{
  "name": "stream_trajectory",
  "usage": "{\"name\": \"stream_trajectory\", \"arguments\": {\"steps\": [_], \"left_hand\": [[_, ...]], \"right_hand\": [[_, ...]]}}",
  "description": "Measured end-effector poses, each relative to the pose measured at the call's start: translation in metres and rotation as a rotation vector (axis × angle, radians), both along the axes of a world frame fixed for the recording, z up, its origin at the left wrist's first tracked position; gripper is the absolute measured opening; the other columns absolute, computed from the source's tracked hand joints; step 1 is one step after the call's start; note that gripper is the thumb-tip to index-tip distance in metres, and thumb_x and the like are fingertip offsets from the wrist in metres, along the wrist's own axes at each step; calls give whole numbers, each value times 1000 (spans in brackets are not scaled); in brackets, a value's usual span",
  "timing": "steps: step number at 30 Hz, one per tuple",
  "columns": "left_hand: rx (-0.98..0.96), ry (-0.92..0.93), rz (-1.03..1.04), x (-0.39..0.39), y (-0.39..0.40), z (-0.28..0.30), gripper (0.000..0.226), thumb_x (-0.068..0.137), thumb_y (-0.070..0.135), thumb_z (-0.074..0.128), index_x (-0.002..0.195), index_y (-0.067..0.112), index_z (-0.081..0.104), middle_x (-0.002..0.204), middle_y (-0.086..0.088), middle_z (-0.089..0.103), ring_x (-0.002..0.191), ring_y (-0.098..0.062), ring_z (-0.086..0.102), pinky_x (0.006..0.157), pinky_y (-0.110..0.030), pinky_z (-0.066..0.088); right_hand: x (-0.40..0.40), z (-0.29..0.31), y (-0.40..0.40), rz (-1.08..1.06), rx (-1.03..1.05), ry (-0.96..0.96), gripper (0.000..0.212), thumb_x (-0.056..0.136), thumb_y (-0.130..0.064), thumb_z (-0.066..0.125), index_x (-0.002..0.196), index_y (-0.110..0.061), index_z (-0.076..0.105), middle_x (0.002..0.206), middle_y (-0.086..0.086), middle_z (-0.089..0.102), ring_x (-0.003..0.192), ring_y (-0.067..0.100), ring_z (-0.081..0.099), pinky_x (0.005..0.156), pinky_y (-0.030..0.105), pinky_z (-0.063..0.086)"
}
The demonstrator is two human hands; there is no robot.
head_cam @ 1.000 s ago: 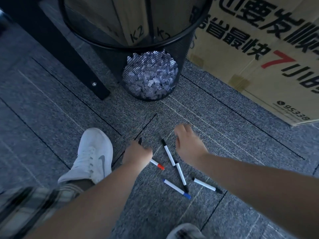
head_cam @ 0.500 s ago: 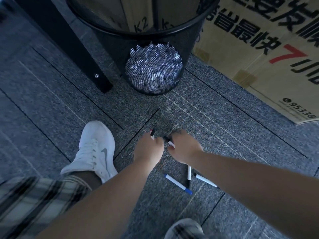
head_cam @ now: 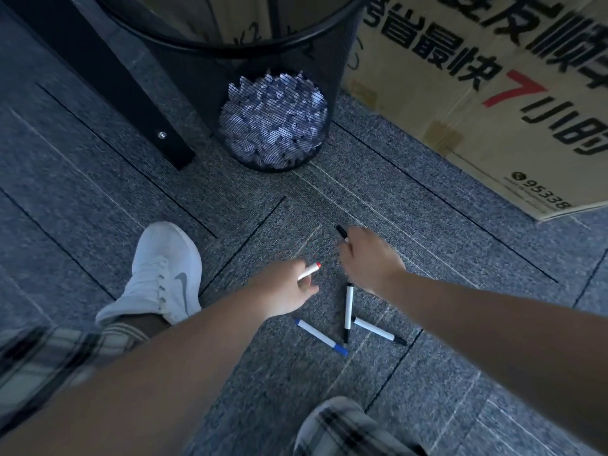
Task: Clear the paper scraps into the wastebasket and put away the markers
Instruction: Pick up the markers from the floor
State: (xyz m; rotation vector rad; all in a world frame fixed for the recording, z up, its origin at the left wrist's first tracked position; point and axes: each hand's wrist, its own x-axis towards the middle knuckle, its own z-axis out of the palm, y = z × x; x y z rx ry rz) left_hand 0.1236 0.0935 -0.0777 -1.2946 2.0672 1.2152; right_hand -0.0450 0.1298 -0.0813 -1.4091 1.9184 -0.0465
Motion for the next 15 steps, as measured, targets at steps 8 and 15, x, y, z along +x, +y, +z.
{"name": "stream_trajectory", "arguments": {"steps": [8, 15], "left_hand": [[-131, -110, -440, -3, 33, -6, 44, 70, 49, 72, 96, 19, 54, 96, 2, 53, 77, -15, 49, 61, -29, 38], [-215, -102, -424, -10, 46, -10, 16, 89, 24, 54, 100, 11, 55, 105, 0, 51, 78, -14, 49, 71, -29, 45]], "right_hand": [[-20, -5, 33, 42, 56, -137, 5, 97, -10, 40, 102, -12, 39, 78, -1, 41, 66, 14, 47, 52, 22, 35], [-36, -2, 65, 64, 80, -188, 51, 94, -4, 45, 137, -23, 25, 81, 7, 57, 52, 13, 50, 46, 25, 48]]}}
